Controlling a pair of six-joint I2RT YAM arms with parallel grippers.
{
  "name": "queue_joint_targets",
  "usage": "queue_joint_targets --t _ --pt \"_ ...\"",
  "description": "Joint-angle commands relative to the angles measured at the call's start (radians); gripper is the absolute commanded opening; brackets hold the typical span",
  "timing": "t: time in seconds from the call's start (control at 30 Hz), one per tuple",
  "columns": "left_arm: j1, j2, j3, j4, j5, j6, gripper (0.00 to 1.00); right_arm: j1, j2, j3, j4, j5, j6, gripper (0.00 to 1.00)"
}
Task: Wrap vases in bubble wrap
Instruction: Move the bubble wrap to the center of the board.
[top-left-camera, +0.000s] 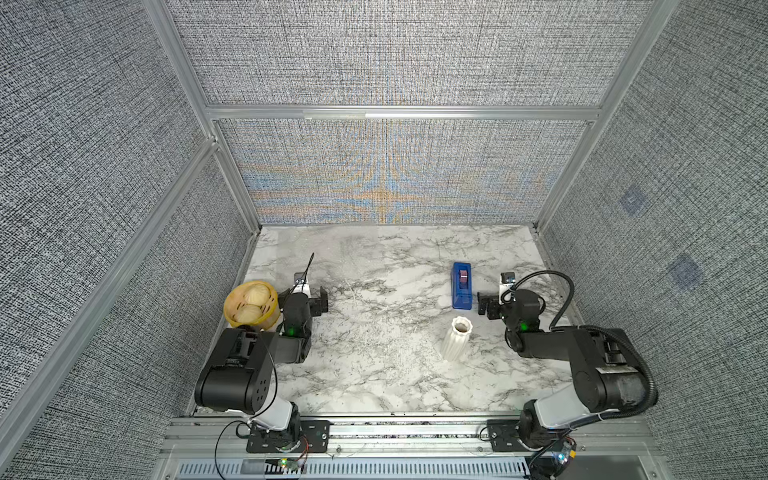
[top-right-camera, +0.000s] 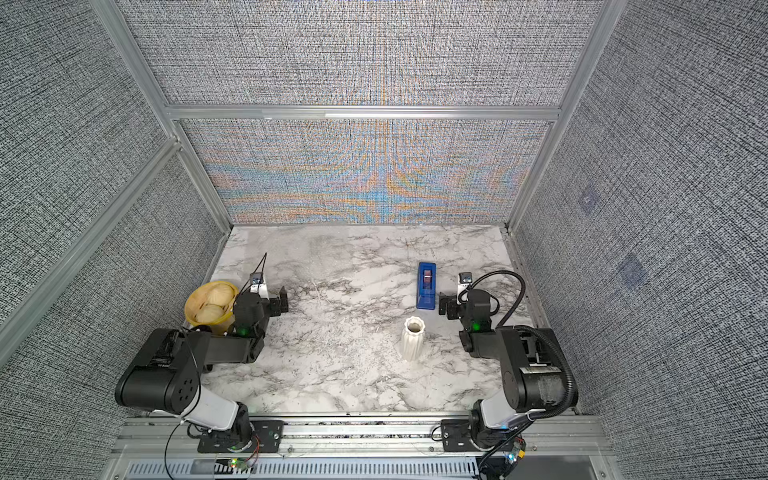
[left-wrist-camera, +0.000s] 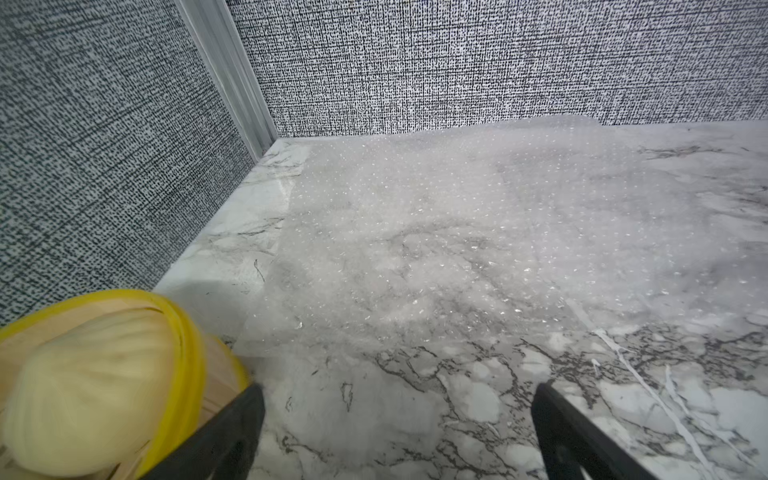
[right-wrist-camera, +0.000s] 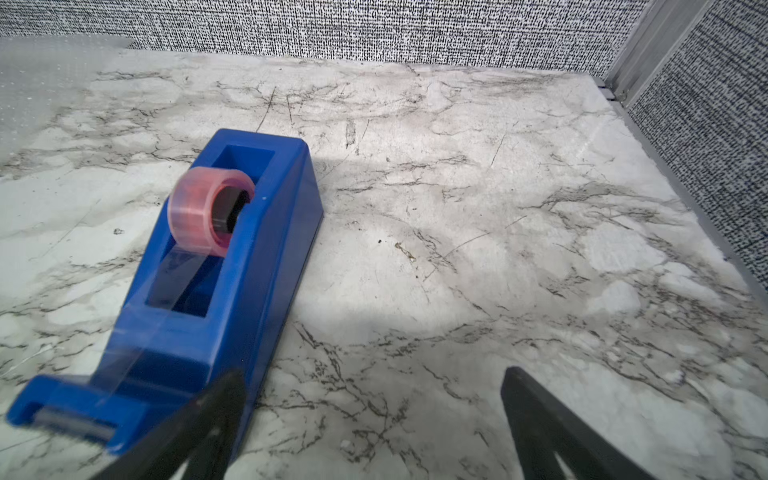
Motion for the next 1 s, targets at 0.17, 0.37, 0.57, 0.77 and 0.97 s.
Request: queue_joint_targets --t 0.17,0.37,0.57,0.77,0.97 --pt "0.000 0.003 0.003 0.052 -0.008 0.046 1.00 0.003 0.002 0.005 0.049 -0.007 -0.009 0.99" --pt "0.001 0.003 0.004 0.052 -0.008 0.044 1.00 0.003 0.002 0.005 0.050 -0.006 -0.009 0.99" --pt "0.001 0.003 0.003 0.051 -0.007 0.045 1.00 0.003 0.002 0.004 0.049 -0.006 -0.009 0.99" --pt "0.000 0.003 0.005 0.049 -0.007 0.044 1.00 0.003 0.002 0.004 0.049 -0.006 -0.009 0.99" --pt "0.005 0.004 0.013 0.029 -0.002 0.041 1.00 0.003 0.003 0.003 0.050 -0.005 -0.008 0.99"
